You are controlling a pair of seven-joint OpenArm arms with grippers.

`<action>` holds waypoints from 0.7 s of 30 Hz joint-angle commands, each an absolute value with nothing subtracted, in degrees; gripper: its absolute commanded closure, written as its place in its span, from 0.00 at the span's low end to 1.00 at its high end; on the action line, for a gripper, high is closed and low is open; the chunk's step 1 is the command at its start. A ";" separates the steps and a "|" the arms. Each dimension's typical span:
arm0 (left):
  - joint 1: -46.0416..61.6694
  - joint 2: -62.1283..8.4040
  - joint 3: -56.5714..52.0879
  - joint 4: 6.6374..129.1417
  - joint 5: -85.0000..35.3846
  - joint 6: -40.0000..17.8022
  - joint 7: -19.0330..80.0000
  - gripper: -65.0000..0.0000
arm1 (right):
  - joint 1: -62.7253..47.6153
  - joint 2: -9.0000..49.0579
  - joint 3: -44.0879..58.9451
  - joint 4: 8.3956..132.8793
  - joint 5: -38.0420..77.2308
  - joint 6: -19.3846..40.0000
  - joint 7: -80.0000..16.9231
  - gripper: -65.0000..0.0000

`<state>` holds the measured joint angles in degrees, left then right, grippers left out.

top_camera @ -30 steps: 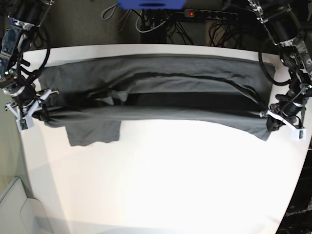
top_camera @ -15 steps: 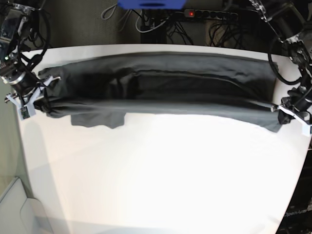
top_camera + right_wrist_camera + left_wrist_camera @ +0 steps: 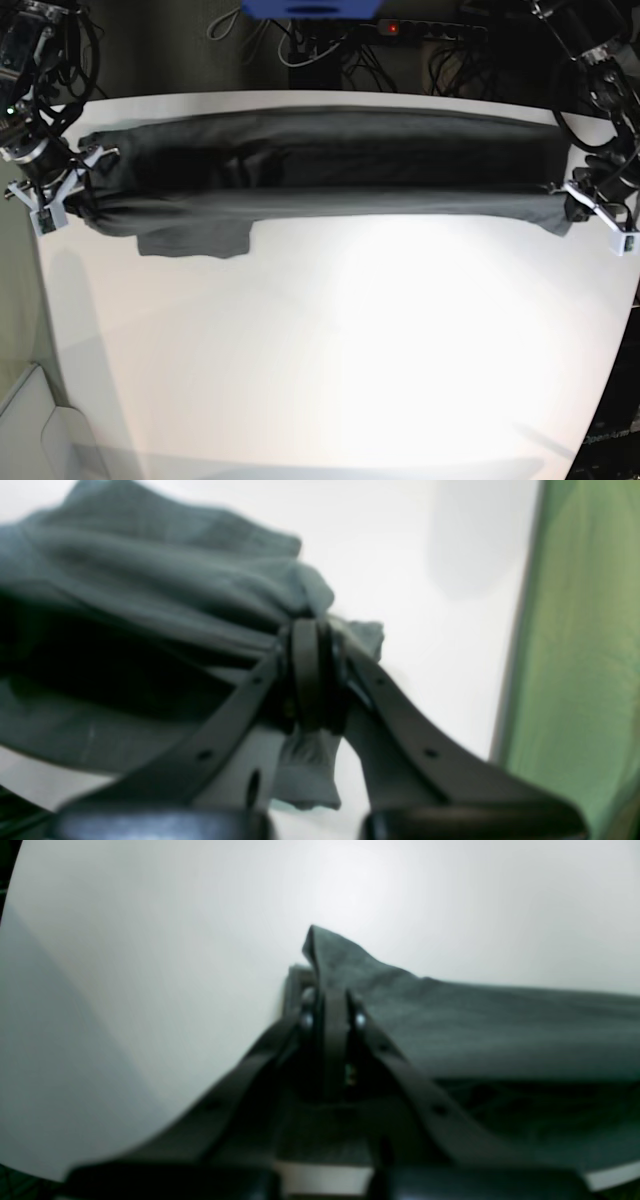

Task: Layout the t-shirt on the table in an organized manner, then fold the t-shirt properly
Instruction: 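Lift the hem corners with both grippers and fold them over toward the folded edge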

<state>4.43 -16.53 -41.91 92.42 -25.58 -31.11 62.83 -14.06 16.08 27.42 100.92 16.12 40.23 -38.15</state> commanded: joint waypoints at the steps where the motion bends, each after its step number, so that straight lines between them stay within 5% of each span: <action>1: 4.53 -17.98 -42.42 93.93 -25.80 -30.90 61.67 0.99 | -14.02 17.01 27.82 101.93 16.66 40.00 -36.62 1.00; 21: 8.75 -18.15 -42.24 86.73 -25.63 -30.64 60.70 0.99 | -16.75 16.92 27.65 101.76 16.66 40.00 -36.62 1.00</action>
